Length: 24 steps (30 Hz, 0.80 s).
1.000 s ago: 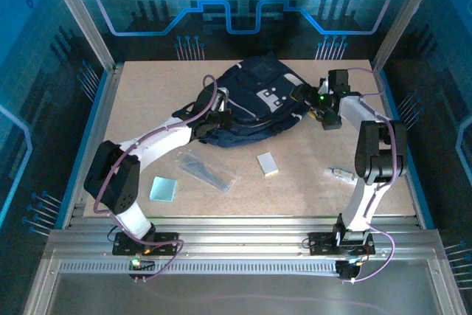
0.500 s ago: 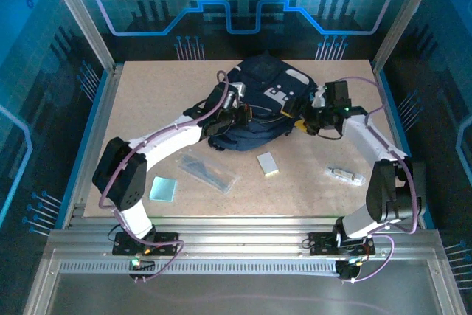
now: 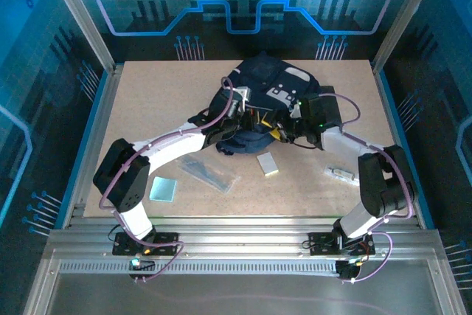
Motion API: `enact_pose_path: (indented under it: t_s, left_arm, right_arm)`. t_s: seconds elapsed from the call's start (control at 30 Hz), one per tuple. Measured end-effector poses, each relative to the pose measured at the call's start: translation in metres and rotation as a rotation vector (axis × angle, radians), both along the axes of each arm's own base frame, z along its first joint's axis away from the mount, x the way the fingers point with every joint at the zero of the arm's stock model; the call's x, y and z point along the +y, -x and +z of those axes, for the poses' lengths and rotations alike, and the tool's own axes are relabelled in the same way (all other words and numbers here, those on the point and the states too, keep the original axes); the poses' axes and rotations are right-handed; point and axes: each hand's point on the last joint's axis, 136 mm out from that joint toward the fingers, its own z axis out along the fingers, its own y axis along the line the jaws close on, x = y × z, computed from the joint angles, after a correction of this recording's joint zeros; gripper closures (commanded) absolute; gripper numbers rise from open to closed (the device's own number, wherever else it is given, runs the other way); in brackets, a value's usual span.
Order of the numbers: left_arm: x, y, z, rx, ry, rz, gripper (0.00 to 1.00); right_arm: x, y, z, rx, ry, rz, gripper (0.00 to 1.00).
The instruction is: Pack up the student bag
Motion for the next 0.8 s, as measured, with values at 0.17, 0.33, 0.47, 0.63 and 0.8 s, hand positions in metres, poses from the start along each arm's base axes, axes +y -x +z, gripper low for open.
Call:
enact_pose_path:
  t_s: [0.17,0.33,0.47,0.63,0.8]
  left_arm:
    - [0.006,0.005,-0.017,0.039,-0.006,0.018,1.0]
    - [0.009,0.005,-0.02,0.039,-0.009,0.026,1.0]
    - [0.018,0.0,-0.017,0.023,-0.007,0.044,1.0]
    - [0.056,-0.021,-0.02,0.004,-0.021,0.132,1.0]
    - [0.113,-0.046,-0.037,-0.017,-0.06,0.281,1.0]
  right_arm:
    - [0.001,-0.004,-0.006,0.002,0.016,-0.032,1.0]
    - [0.001,-0.004,-0.008,-0.018,0.046,-0.037,1.0]
    - [-0.001,-0.004,-0.004,-0.051,0.063,-0.026,1.0]
    - [-0.004,-0.002,-0.003,-0.08,0.095,-0.007,1.0]
    - [-0.011,0.005,-0.007,-0.095,0.136,0.006,1.0]
